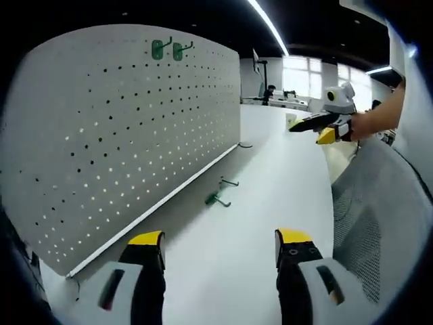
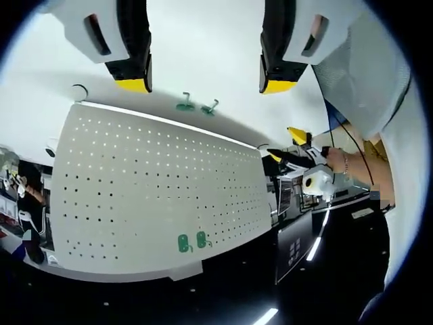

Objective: Insert the hook assembly into the mounting plate slot until the hook locks in place.

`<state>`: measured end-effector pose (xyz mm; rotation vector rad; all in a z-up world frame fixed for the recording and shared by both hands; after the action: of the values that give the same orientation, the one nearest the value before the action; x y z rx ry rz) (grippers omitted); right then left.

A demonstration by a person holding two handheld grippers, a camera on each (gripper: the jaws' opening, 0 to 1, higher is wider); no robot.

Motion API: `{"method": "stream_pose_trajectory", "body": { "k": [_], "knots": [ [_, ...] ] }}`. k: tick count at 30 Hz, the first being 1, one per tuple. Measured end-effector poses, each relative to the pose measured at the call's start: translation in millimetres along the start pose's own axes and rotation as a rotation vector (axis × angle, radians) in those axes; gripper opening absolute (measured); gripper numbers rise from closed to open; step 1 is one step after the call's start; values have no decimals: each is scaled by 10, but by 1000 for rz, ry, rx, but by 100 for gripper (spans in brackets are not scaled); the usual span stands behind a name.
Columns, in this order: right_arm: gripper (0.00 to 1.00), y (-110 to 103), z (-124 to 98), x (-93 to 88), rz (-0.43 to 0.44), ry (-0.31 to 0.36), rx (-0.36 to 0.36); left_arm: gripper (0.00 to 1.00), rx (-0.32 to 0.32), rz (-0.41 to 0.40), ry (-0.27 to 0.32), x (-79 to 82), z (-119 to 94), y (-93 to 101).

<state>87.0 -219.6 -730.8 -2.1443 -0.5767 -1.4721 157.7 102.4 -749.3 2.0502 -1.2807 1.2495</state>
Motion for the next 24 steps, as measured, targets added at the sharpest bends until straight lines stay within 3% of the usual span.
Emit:
{"method": "stream_pose_trajectory", "body": {
  "k": [24],
  "knots": [
    [61,1,-50,-28,15,0,-9,68,-147,96,-127,22,482,-60]
  ]
}}
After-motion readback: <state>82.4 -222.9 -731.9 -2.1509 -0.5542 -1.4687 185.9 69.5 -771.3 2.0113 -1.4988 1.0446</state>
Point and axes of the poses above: the point that each gripper's makers call its tool centre point, and the gripper's own axes: z roughly forward along the fingers, y roughly to its right, x roughly out of its top, the point moved 6 cm from there along -z, roughly backward along the fingers, and after that the axes turned 4 degrees about z, right-handed, at the moved point
